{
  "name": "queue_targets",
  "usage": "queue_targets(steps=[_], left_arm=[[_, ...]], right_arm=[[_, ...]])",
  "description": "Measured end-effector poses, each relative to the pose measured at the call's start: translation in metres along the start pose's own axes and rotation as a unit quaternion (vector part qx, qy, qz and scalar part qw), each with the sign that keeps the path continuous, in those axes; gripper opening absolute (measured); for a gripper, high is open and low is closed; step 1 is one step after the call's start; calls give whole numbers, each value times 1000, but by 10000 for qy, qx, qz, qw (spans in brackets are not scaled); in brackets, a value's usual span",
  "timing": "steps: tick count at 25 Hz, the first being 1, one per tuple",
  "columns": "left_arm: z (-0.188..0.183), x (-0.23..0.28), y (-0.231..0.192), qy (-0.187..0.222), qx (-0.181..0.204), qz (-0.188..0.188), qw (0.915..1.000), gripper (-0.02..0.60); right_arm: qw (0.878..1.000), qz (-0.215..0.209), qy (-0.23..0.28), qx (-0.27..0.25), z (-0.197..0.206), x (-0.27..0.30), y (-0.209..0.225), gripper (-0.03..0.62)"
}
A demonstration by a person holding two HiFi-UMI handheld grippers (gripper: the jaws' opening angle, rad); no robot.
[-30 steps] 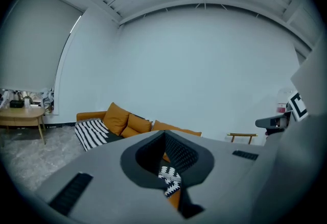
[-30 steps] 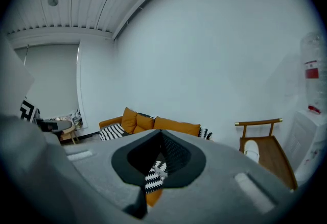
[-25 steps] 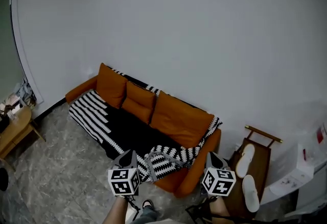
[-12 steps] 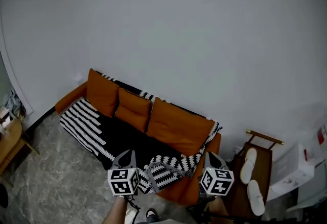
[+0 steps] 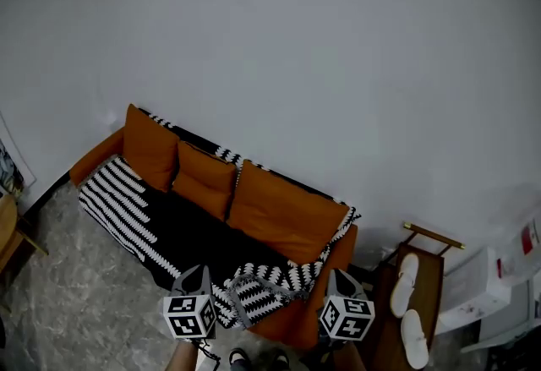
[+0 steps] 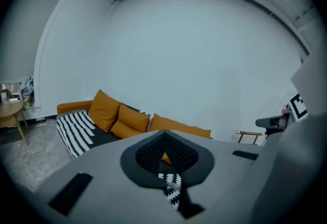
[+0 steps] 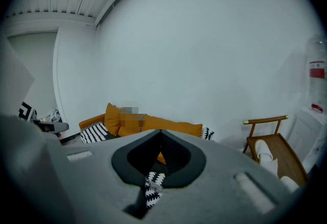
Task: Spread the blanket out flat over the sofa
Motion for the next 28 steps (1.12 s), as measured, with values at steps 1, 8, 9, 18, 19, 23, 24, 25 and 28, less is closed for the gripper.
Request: queue_targets(steps=[1,8,9,18,19,23,24,25,28], left_arm=[[3,4,1,-43,17,-40,10000,-2],[14,20,8,-196,111,-231,9995,-2],[17,23,11,-226,126,-230,9994,-2],[78,53,30,-673,298,-155,9972,-2],[88,58,32,-739,321,-140,9966,-2],[136,78,32,-998,314,-162,9944,-2],[150,84,30,-1060,278,-194,9938,-2],[163,90,29,-1114,232,-223,9933,-2],[198,111,27,-1231,130,-272,9919,-2]], right_arm=[[10000,-7,-22,6,0,3,4,5],[9997,-92,-244,35,12,22,28,5],[9996,-99,-275,50,16,23,31,5],[9974,-246,-675,51,66,60,43,5],[9970,-266,-726,60,75,66,45,5],[9945,-340,-973,173,119,90,51,5],[9938,-353,-1030,202,130,96,53,5],[9933,-370,-1074,220,141,103,54,5],[9920,-424,-1165,221,170,122,58,5]])
Point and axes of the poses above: the fingertips, and each gripper's own axes: x forward along the fingers, y to its right, z out of its underside, the point moved 1 cm from there along -x, backward along the fingers, and after that the axes turned 8 degrees about -z, right-handed, at the moved point
